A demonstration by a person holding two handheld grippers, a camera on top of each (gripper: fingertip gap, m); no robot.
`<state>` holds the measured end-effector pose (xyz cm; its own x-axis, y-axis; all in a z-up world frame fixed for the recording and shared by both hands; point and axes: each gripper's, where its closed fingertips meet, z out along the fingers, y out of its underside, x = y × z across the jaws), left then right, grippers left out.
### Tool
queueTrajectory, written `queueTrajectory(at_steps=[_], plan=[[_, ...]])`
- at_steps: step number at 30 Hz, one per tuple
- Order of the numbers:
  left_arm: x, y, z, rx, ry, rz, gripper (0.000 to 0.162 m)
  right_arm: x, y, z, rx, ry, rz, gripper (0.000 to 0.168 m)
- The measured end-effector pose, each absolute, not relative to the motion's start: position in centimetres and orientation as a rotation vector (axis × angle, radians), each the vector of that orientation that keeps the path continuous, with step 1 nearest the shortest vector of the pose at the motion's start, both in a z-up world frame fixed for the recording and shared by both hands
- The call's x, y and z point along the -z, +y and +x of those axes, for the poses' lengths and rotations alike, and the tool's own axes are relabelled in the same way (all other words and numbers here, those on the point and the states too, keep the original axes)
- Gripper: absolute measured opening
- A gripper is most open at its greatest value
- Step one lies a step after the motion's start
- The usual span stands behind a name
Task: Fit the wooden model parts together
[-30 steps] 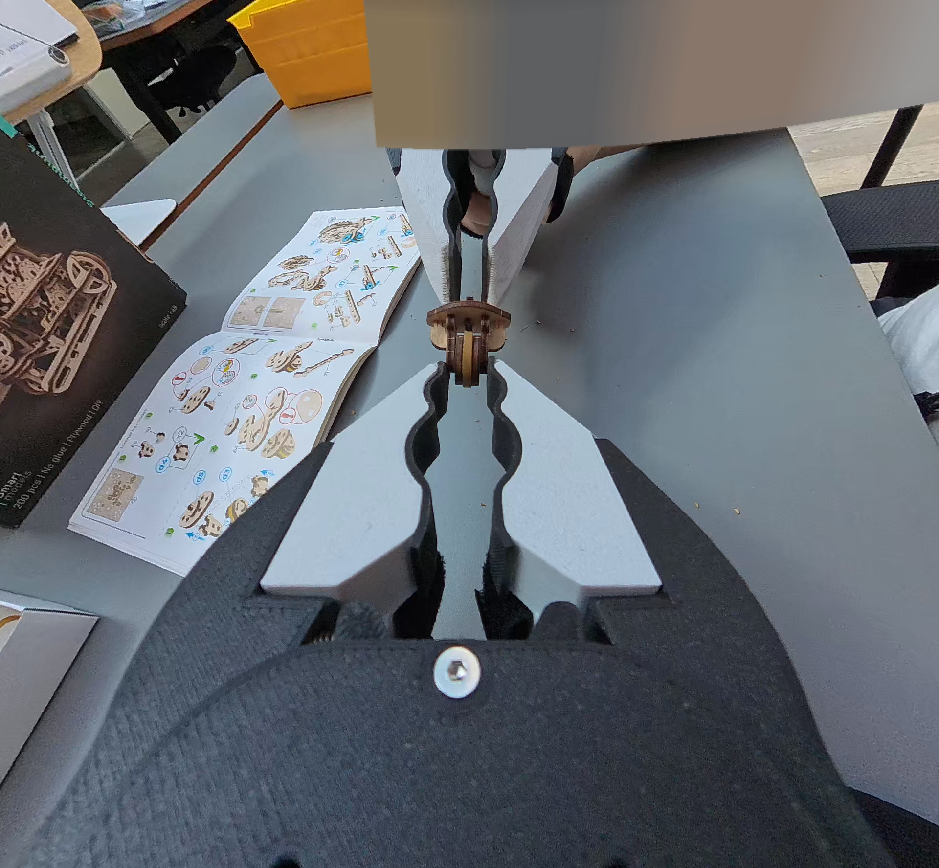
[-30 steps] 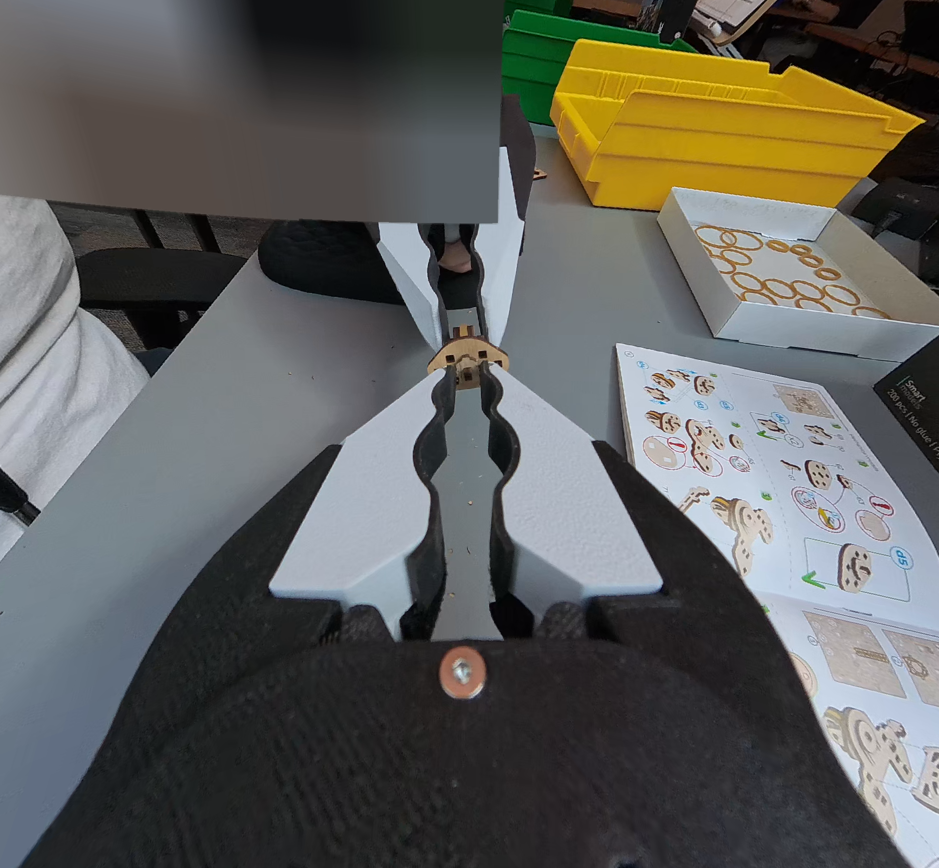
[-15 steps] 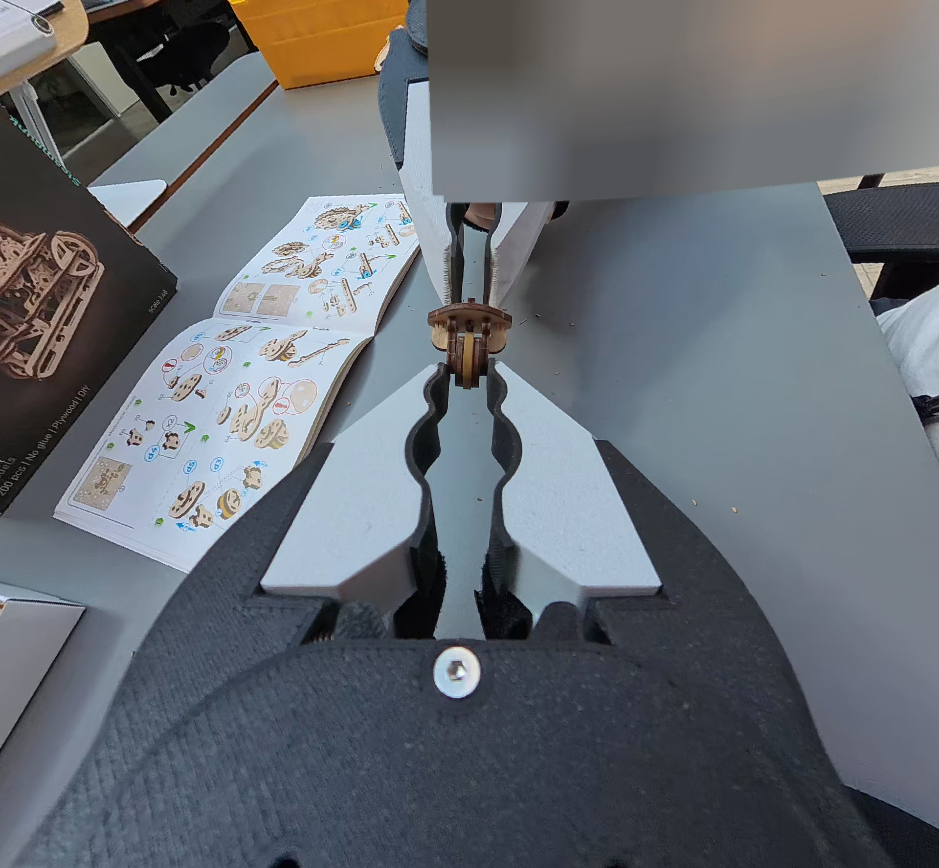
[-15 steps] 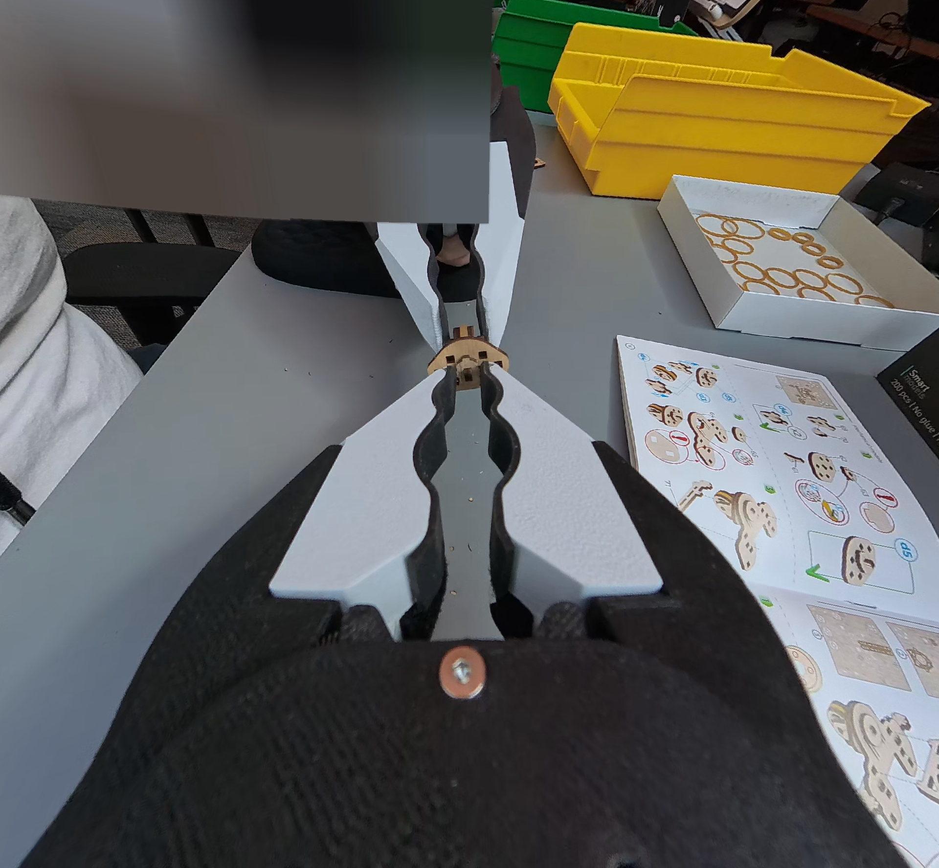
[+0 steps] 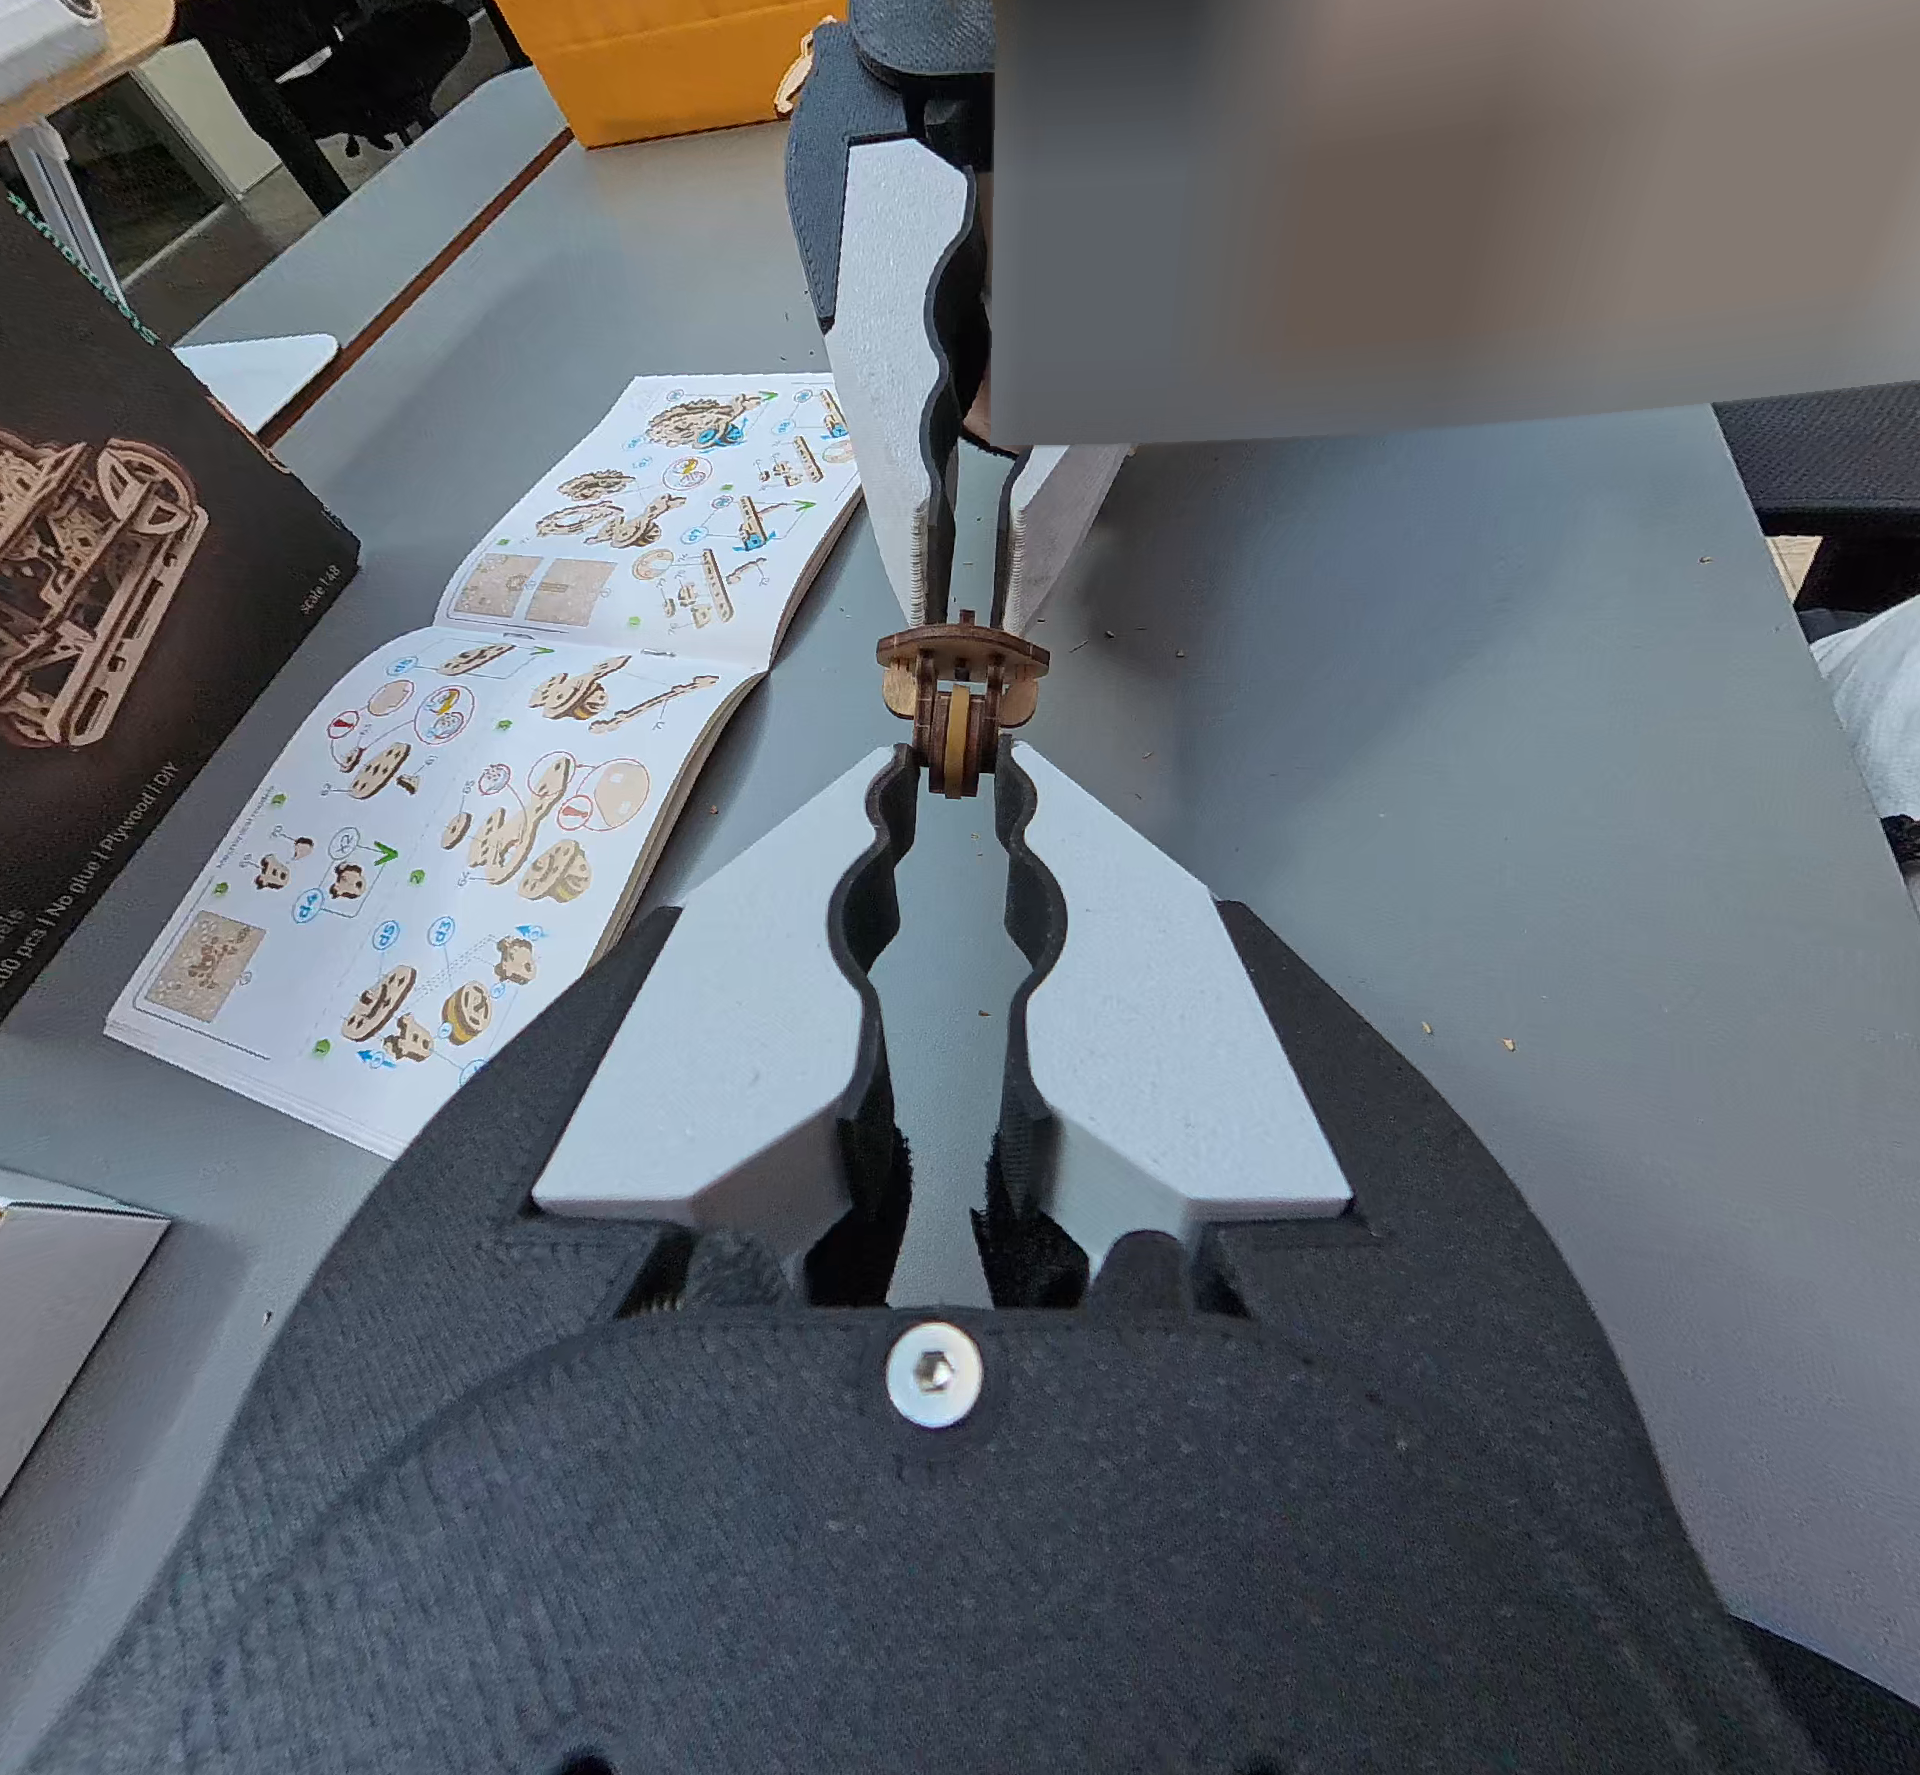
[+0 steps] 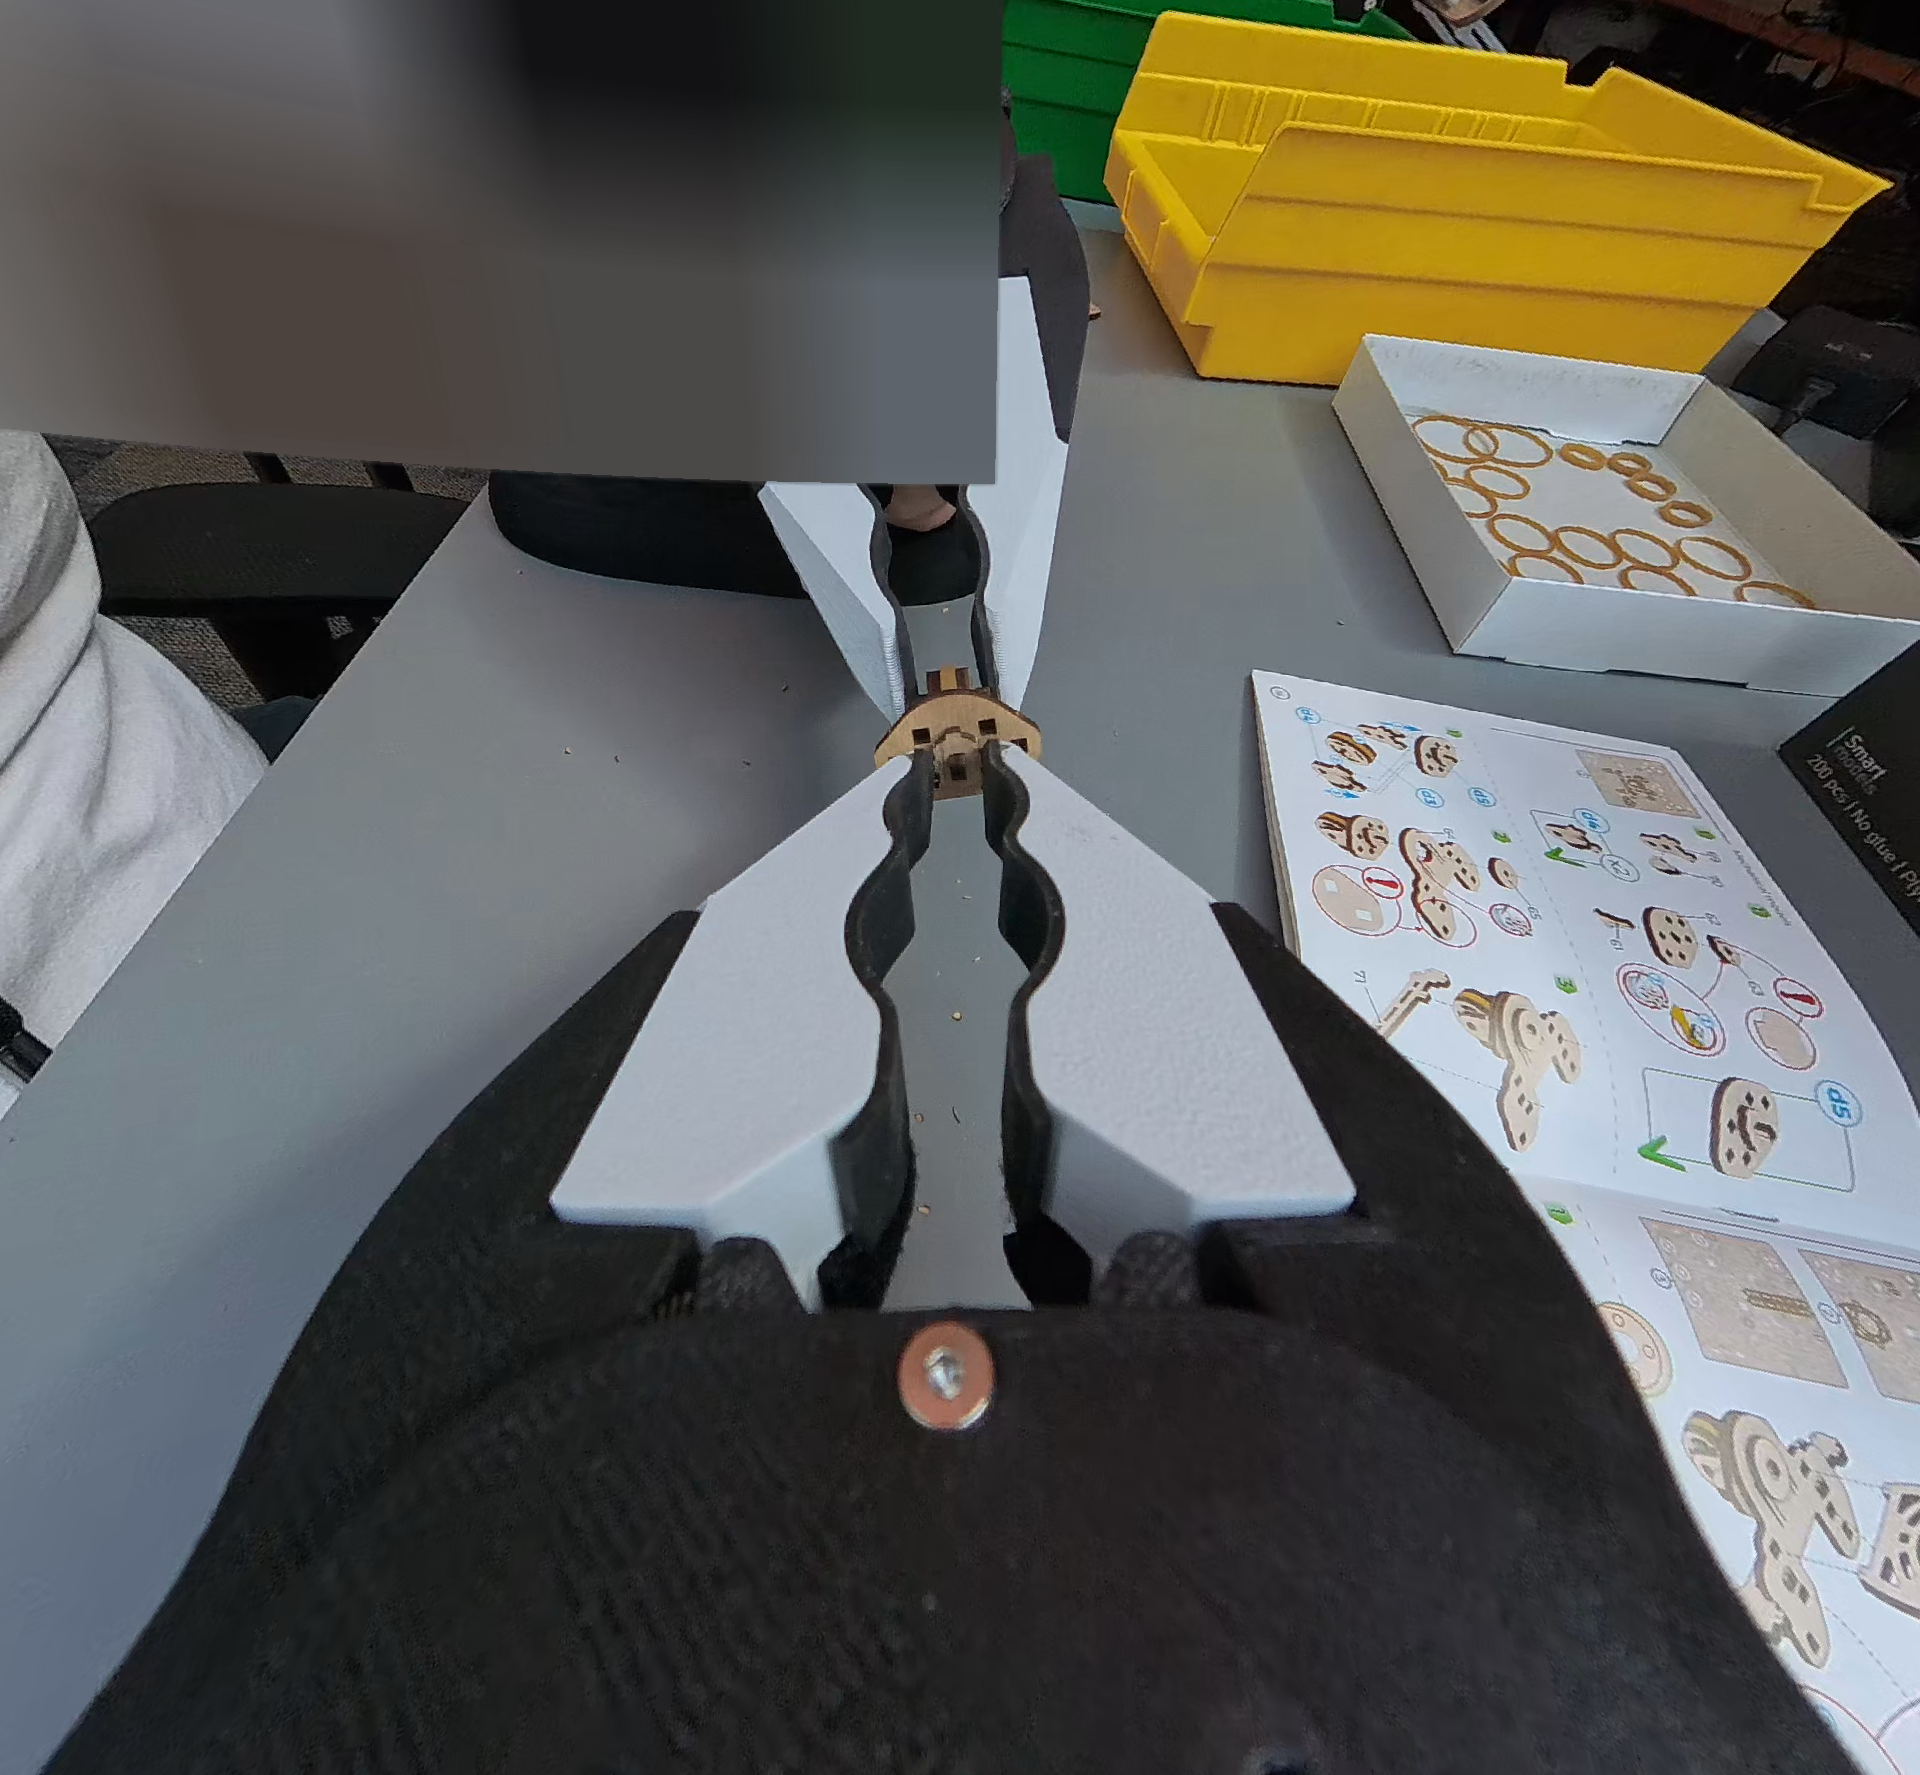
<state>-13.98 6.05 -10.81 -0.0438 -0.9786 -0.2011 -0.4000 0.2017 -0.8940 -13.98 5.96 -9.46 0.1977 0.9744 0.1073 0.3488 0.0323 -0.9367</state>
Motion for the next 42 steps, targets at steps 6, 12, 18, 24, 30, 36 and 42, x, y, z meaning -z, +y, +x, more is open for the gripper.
queueTrajectory(at_steps=[6,12,18,24,30,36,42], plan=[[10.9,5.8,-13.9,0.824,1.613,-1.317,0.013,9.4,5.8,-13.8,-0.859,-1.338,-1.513,0.008],[10.2,5.9,-13.9,0.799,1.583,-1.265,0.013,8.7,5.7,-13.8,-0.847,-1.336,-1.488,0.013],[9.7,5.8,-13.9,0.778,1.563,-1.223,0.013,8.1,5.6,-13.9,-0.813,-1.344,-1.454,0.013],[9.3,5.9,-13.9,0.777,1.544,-1.205,0.013,7.3,5.5,-13.9,-0.829,-1.321,-1.425,0.015],[8.4,6.2,-14.1,0.788,1.492,-1.188,0.013,6.3,5.8,-13.7,-0.837,-1.271,-1.396,0.022],[5.7,7.1,-14.8,0.806,1.340,-1.126,0.013,3.1,6.7,-12.5,-0.936,-1.083,-1.345,0.033],[3.5,8.4,-14.9,0.868,1.085,-1.270,0.013,1.0,7.3,-12.0,-0.631,-1.043,-1.245,0.039]])
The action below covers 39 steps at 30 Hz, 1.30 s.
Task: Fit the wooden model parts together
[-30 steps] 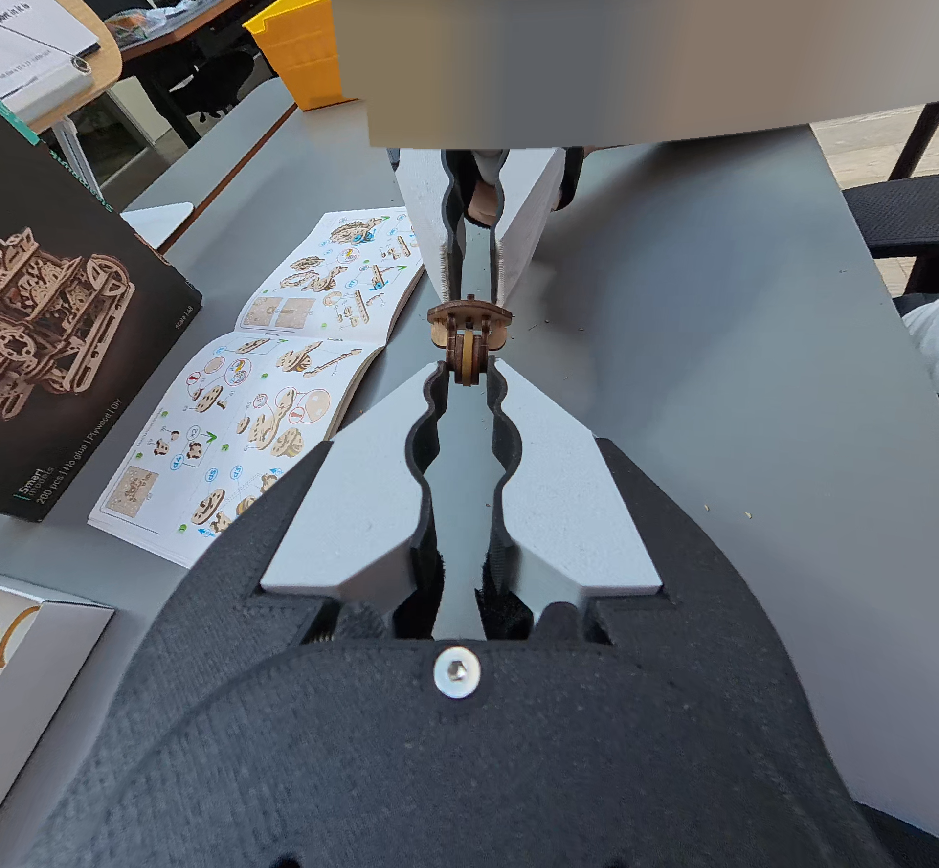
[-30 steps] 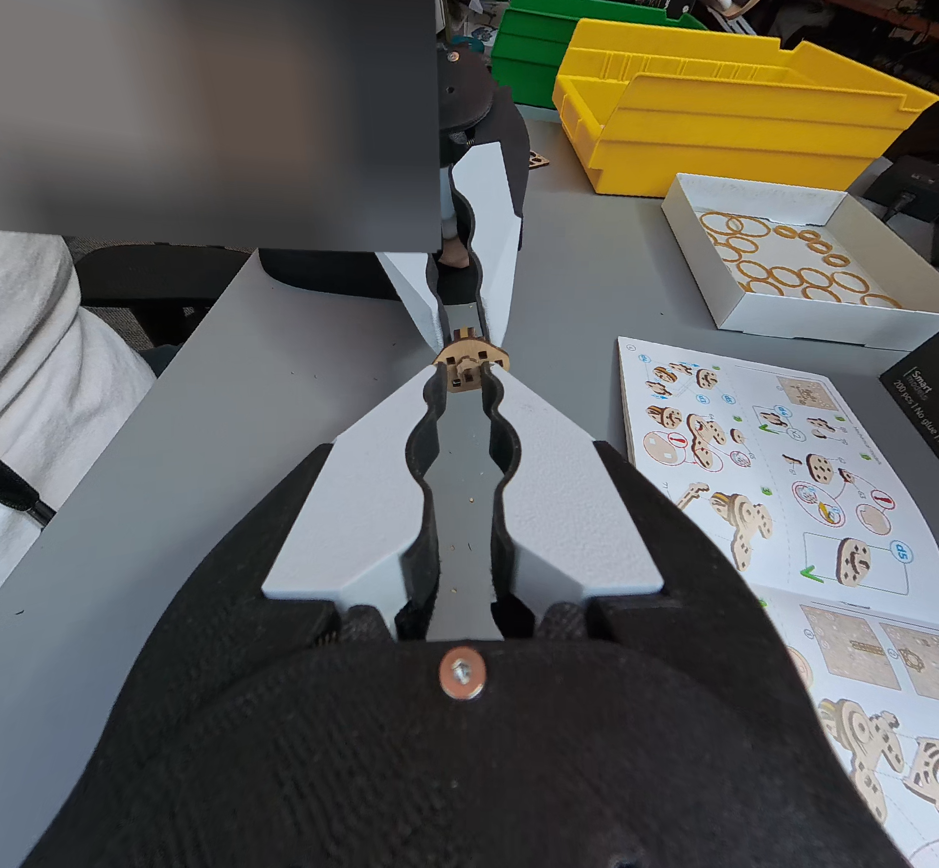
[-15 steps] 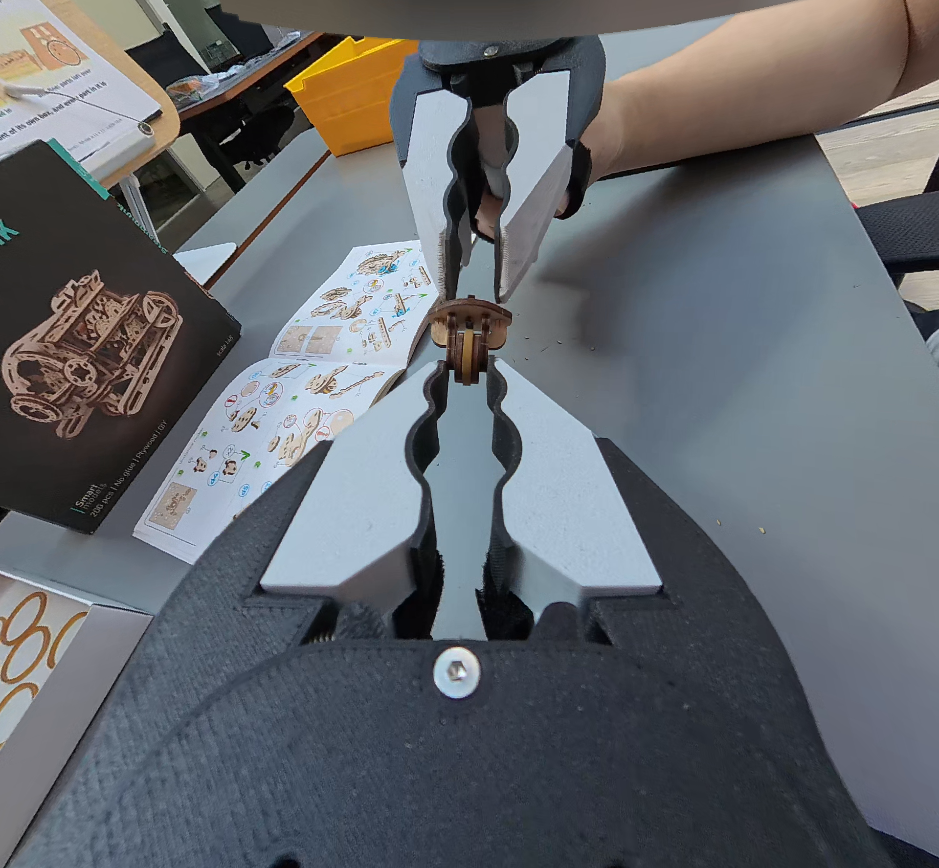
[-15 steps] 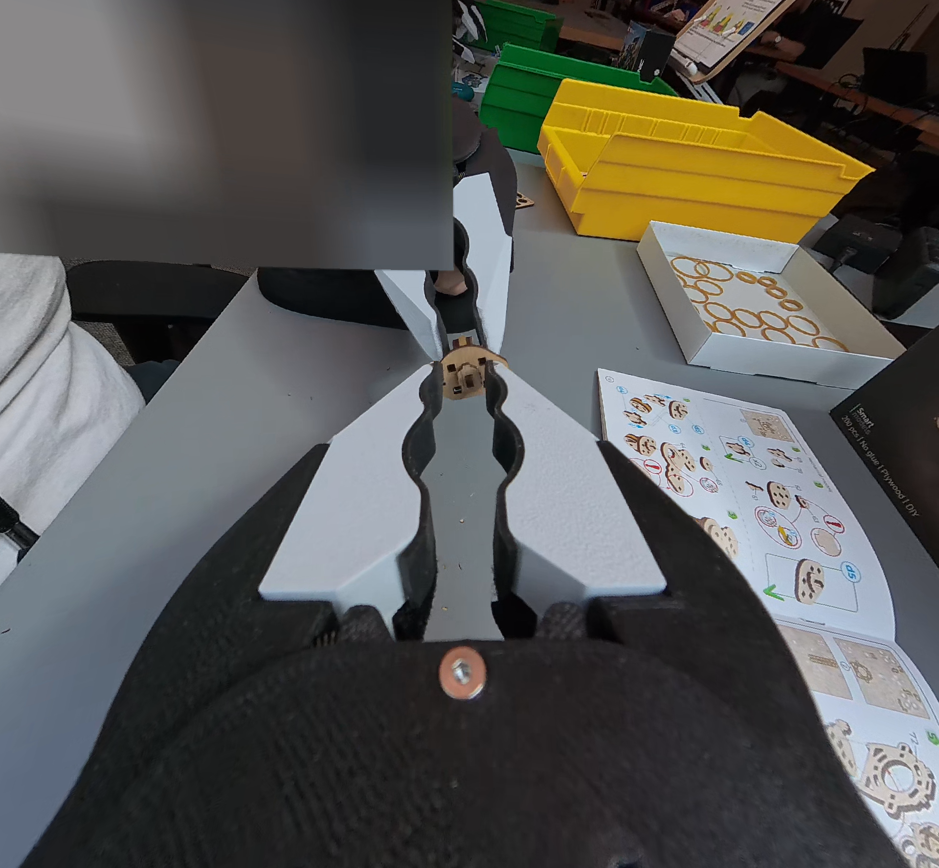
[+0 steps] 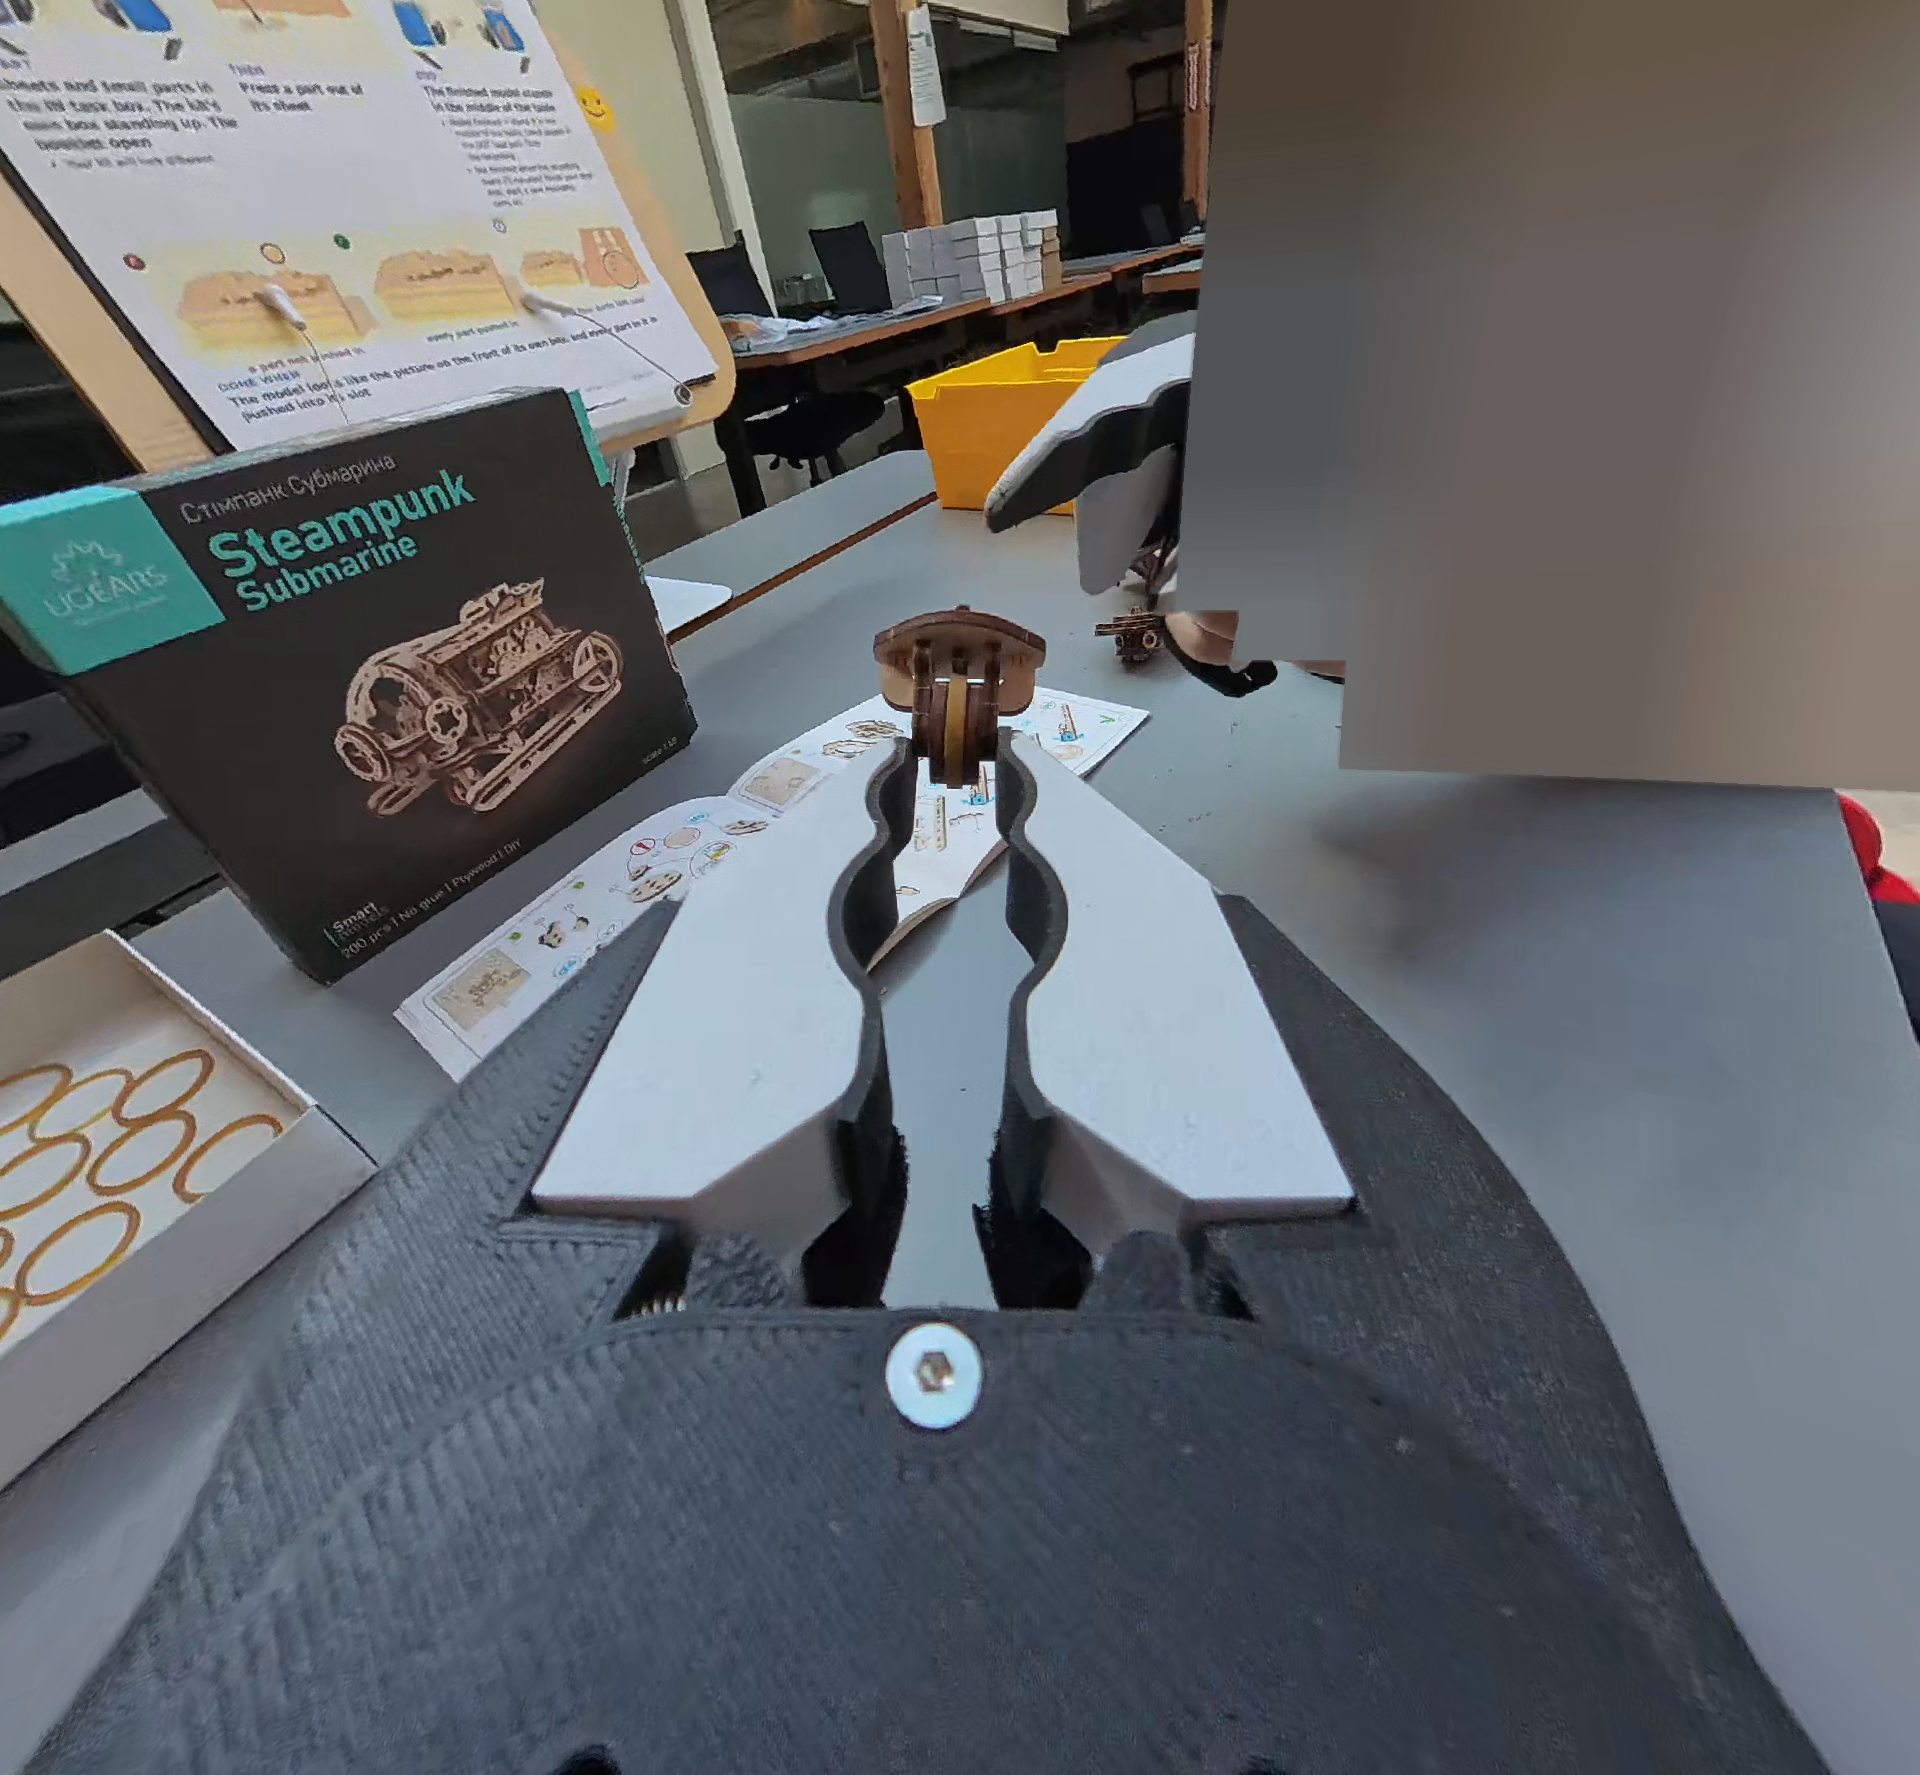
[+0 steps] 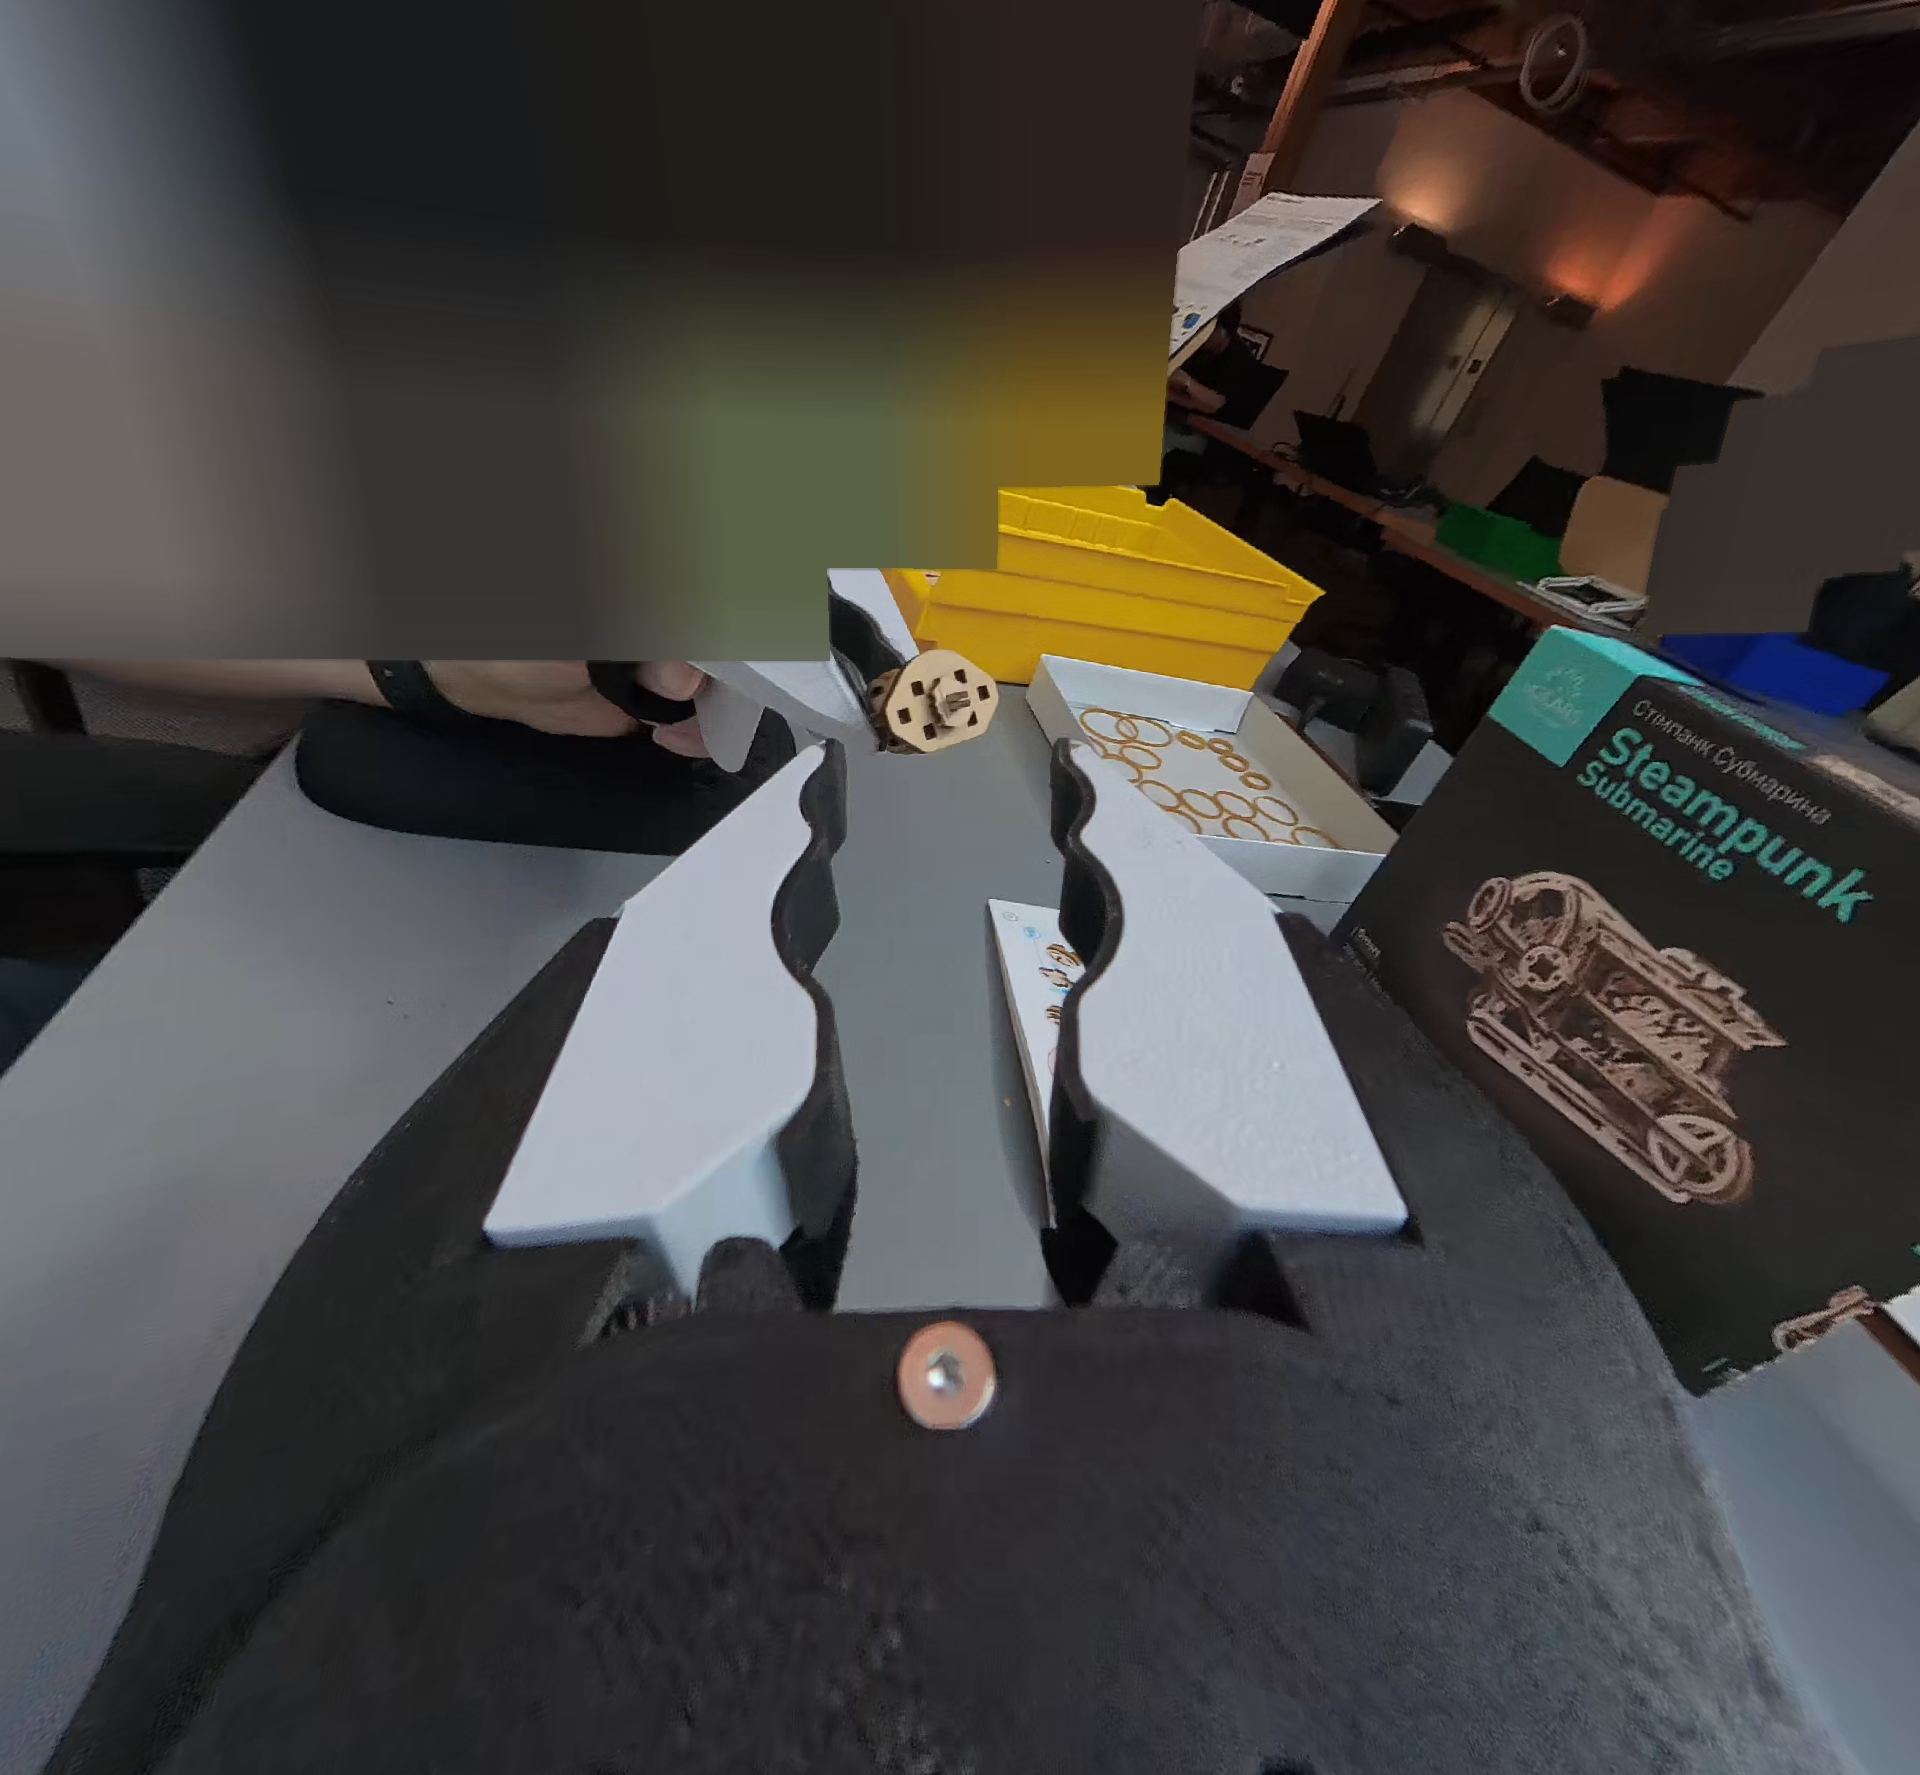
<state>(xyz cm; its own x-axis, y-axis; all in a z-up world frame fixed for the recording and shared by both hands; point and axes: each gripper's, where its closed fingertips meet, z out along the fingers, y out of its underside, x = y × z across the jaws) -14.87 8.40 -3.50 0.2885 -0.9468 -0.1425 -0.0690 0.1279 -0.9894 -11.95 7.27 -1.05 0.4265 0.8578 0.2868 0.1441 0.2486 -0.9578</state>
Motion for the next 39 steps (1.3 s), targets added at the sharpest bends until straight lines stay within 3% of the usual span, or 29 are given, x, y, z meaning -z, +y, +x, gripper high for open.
queueTrajectory(at_steps=[6,16,39], plan=[[3.3,8.5,-13.3,0.932,0.902,-1.437,0.013,0.7,7.1,-12.1,-0.289,-1.081,-1.149,0.027],[2.8,8.0,-10.9,1.082,0.761,-1.476,0.013,1.1,7.6,-11.5,-0.114,-1.130,-1.142,0.015],[2.7,7.8,-10.7,1.294,0.658,-1.485,0.013,0.8,7.7,-11.6,-0.112,-1.104,-1.136,0.013]])
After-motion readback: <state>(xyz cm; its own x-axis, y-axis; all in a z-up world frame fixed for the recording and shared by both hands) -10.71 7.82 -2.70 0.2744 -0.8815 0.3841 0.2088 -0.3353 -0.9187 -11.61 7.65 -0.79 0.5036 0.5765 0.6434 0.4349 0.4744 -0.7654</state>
